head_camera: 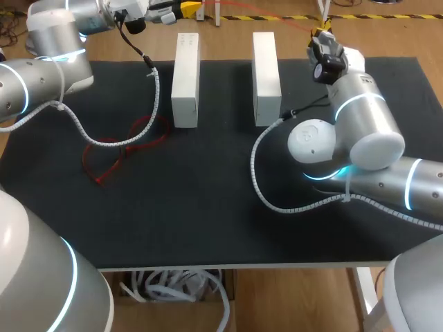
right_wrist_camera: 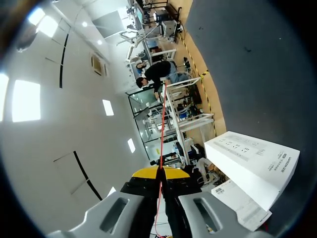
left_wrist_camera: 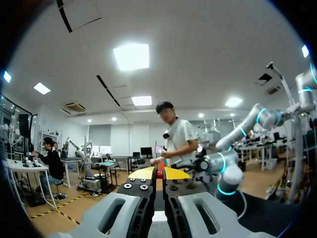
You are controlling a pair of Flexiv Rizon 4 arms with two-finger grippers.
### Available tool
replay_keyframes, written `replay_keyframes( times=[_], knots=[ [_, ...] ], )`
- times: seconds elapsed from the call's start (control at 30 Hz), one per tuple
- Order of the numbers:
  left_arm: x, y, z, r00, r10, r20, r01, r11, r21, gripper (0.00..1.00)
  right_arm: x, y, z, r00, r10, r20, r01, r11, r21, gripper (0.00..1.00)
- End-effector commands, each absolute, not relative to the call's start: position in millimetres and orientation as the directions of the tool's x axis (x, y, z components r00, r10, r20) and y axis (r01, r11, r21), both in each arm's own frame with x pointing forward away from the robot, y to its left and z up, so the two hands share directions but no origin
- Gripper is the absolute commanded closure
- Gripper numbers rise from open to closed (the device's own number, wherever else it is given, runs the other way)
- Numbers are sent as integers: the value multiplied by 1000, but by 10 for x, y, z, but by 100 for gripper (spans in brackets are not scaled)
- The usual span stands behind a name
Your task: Grab the tape and strap the tape.
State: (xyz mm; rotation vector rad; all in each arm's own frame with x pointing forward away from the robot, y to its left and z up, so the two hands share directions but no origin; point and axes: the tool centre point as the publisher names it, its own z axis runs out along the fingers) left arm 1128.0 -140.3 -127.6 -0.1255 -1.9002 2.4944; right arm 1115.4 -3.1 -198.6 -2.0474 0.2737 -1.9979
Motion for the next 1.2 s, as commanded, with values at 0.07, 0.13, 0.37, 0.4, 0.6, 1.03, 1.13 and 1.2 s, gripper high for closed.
replay_keyframes(
  times=[0.07, 0.13, 0.37, 0.4, 0.6, 1.03, 1.13, 1.2],
  knots=[
    [11266, -1409, -1281, -997, 46, -63, 49, -268, -962, 100, 11174, -40, -1953, 37, -312, 949, 52, -948, -314, 100],
    [11265, -1412, -1277, -997, 45, -63, 50, -258, -965, 100, 11179, -38, -1950, 35, -312, 949, 55, -948, -314, 100],
    [11269, -1393, -1240, -999, 24, -32, 30, -84, -996, 100, 11186, -30, -1940, 33, -304, 952, 68, -950, -305, 100],
    [11270, -1378, -1224, -999, 19, -27, 27, -32, -999, 100, 11186, -30, -1940, 34, -303, 952, 68, -950, -304, 100],
    [11226, -1311, -1019, -1000, 1, -11, 11, 274, -962, 100, 11191, -35, -1929, 32, -296, 955, 75, -952, -298, 100],
    [11169, -1357, -630, -999, -31, -10, -16, 740, -672, 100, 11187, -21, -1937, 42, -278, 960, 91, -955, -281, 100],
    [11179, -1380, -608, -999, -37, -23, -18, 820, -572, 100, 11188, -14, -1934, 44, -267, 963, 102, -957, -270, 100],
    [11183, -1390, -600, -998, -44, -37, -17, 847, -531, 100, 11188, -14, -1931, 42, -262, 964, 106, -958, -265, 100]
  ],
)
